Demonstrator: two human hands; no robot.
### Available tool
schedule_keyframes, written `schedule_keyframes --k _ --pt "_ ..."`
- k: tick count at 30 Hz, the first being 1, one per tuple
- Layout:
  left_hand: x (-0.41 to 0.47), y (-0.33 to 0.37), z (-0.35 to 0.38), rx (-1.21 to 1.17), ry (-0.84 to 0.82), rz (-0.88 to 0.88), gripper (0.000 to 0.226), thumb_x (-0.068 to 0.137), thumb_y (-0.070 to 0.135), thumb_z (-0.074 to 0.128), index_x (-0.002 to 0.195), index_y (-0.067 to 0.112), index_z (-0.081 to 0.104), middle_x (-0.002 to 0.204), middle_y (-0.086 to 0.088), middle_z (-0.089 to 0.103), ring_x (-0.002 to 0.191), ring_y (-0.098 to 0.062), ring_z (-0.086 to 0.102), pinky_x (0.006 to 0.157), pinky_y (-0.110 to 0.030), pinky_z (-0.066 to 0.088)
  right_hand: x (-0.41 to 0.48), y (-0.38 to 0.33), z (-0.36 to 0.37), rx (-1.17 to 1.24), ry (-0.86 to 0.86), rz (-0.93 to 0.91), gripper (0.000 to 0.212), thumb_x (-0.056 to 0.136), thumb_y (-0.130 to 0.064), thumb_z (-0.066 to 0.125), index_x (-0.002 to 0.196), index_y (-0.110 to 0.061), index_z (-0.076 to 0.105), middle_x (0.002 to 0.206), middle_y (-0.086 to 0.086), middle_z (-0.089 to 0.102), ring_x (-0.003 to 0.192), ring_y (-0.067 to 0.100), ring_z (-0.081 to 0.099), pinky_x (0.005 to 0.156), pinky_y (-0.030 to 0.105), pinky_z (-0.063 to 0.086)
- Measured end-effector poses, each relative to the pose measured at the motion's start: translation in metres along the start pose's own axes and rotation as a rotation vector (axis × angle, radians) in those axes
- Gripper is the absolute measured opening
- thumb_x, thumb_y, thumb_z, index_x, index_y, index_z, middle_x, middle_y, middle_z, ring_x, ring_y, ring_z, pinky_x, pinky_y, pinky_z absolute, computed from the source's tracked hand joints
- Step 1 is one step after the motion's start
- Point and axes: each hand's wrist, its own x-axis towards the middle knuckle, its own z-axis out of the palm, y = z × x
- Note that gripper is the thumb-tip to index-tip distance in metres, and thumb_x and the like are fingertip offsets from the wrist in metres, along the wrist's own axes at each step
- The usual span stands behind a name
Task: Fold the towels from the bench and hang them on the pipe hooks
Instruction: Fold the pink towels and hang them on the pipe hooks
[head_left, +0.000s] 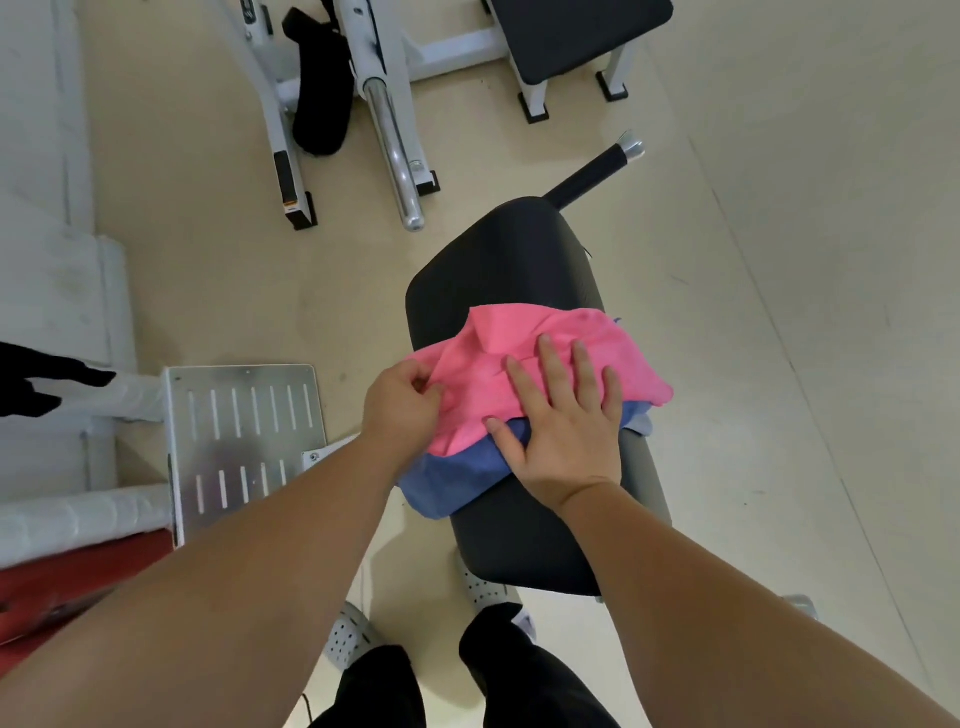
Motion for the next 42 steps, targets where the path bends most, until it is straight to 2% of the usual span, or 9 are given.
schedule_keyframes --k 3,6,11,16,20,28,33,38,42 --pt "-0.015 0.0 -0.012 -0.038 0.016 0.101 0.029 0.091 0.006 0.062 0.072 0.028 0.057 0.067 0.007 0.058 0.066 -0.02 0.057 0.066 -0.036 0.052 -0.002 -0.002 -0.004 0.042 -0.009 0.01 0.081 0.089 -0.077 0.039 0.157 -0.032 0.031 0.167 0.005 0.023 0.154 0.036 0.016 0.121 0.059 0.007" --pt "-0.03 0.005 -0.026 -0.032 0.037 0.213 0.027 0.091 0.005 0.062 0.077 0.028 0.058 0.07 0.016 0.058 0.065 -0.006 0.056 0.065 -0.025 0.045 -0.003 -0.003 -0.012 0.062 -0.054 0.024 0.085 0.09 -0.079 0.028 0.16 -0.03 0.019 0.169 0.006 0.015 0.155 0.033 0.01 0.122 0.059 0.009" --pt "-0.06 0.031 -0.06 0.021 0.071 0.357 0.023 0.087 0.003 0.063 0.076 0.023 0.062 0.07 0.009 0.061 0.064 -0.006 0.053 0.064 -0.024 0.047 -0.004 -0.019 -0.048 0.244 -0.034 0.088 0.076 0.097 -0.066 0.025 0.161 -0.03 0.002 0.17 0.009 0.0 0.156 0.032 0.0 0.123 0.058 0.01" --pt "-0.105 0.069 -0.102 0.162 0.066 0.517 0.025 0.088 0.006 0.066 0.079 0.029 0.063 0.073 0.01 0.061 0.07 -0.003 0.056 0.065 -0.015 0.043 0.005 -0.053 -0.126 0.351 0.09 -0.183 0.06 0.095 -0.034 0.046 0.153 -0.036 0.035 0.167 0.011 0.018 0.153 0.041 0.013 0.117 0.061 0.023" --pt "-0.149 0.088 -0.14 0.211 0.086 0.62 0.017 0.088 0.008 0.069 0.083 0.024 0.068 0.076 0.009 0.063 0.074 -0.005 0.057 0.066 -0.015 0.042 0.009 -0.079 -0.178 0.316 0.0 -0.424 0.037 0.096 -0.049 0.047 0.121 -0.032 0.067 0.162 -0.002 0.034 0.151 0.036 0.023 0.112 0.058 0.031" --pt "-0.235 0.042 -0.222 -0.04 0.156 0.426 0.012 0.089 0.009 0.074 0.08 0.015 0.068 0.062 0.015 0.057 0.057 0.0 0.049 0.057 -0.014 0.041 -0.009 -0.16 -0.243 0.594 -0.022 -0.743 0.015 0.086 -0.03 0.063 0.079 -0.018 0.059 0.112 0.004 0.071 0.107 0.027 0.058 0.093 0.048 0.044" --pt "-0.285 -0.044 -0.259 -0.209 0.203 0.199 0.015 0.088 0.005 0.073 0.077 0.011 0.064 0.065 0.007 0.053 0.06 -0.006 0.048 0.061 -0.02 0.04 -0.026 -0.239 -0.246 0.681 -0.052 -0.905 0.025 0.078 -0.022 0.074 0.069 -0.022 0.05 0.082 0.004 0.067 0.083 0.026 0.06 0.078 0.042 0.046" --pt "-0.344 -0.124 -0.283 -0.201 0.204 -0.04 0.022 0.089 0.006 0.068 0.077 0.004 0.05 0.063 0.004 0.047 0.044 -0.001 0.042 0.049 -0.018 0.037 -0.046 -0.31 -0.239 0.67 -0.151 -0.95 0.03 0.071 -0.044 0.064 0.059 -0.027 0.043 0.073 0.002 0.063 0.075 0.024 0.057 0.07 0.042 0.047" --pt "-0.383 -0.191 -0.291 -0.184 0.256 -0.144 0.03 0.085 0.016 0.074 0.075 -0.001 0.052 0.066 0.001 0.05 0.06 -0.009 0.048 0.064 -0.033 0.042 -0.064 -0.358 -0.233 0.618 -0.197 -0.865 0.039 0.064 -0.048 0.065 0.055 -0.014 0.05 0.066 0.005 0.059 0.07 0.026 0.055 0.062 0.044 0.046"
